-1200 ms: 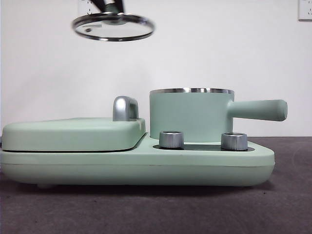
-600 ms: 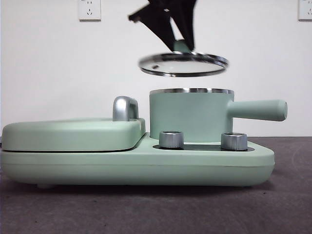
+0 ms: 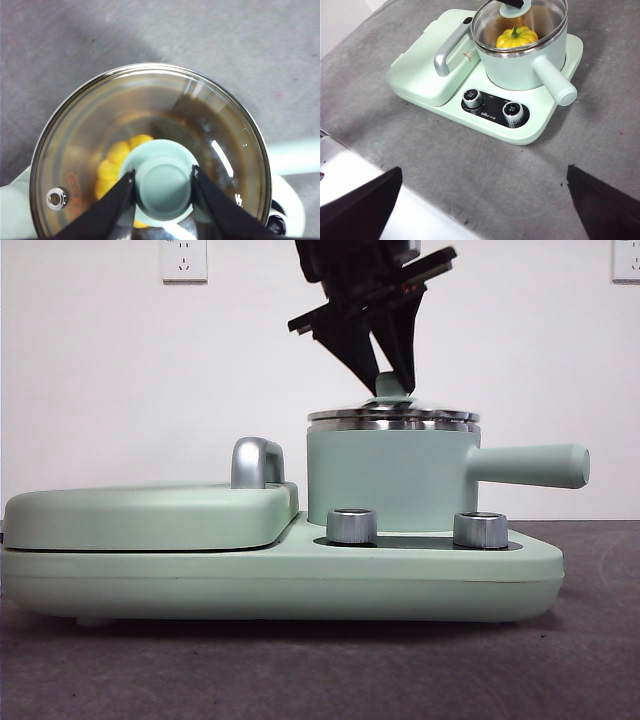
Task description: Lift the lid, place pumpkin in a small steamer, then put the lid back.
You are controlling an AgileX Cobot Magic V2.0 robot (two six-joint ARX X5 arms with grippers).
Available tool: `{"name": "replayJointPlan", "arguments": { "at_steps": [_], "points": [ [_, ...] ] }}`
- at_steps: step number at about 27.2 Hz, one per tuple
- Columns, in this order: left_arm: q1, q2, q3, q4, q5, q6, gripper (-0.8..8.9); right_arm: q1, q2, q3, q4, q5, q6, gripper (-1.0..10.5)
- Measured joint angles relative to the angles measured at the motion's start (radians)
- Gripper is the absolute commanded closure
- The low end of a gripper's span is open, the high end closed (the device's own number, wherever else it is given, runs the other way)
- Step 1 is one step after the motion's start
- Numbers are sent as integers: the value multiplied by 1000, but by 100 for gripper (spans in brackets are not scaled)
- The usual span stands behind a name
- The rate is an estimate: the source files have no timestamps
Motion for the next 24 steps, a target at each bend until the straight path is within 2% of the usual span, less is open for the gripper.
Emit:
{"name": "replayJointPlan", "arguments": {
  "at_steps": [5,9,17,24],
  "points": [
    [11,0,0,1,4,0,799,0,0,0,0,0,1,433],
    [15,0,0,2,61,3,799,0,0,0,0,3,5,433],
    [14,0,0,3,61,11,799,0,0,0,0,4,8,433],
    [-2,5,0,9,60,55,799,0,0,0,0,4,8,433]
  ]
}}
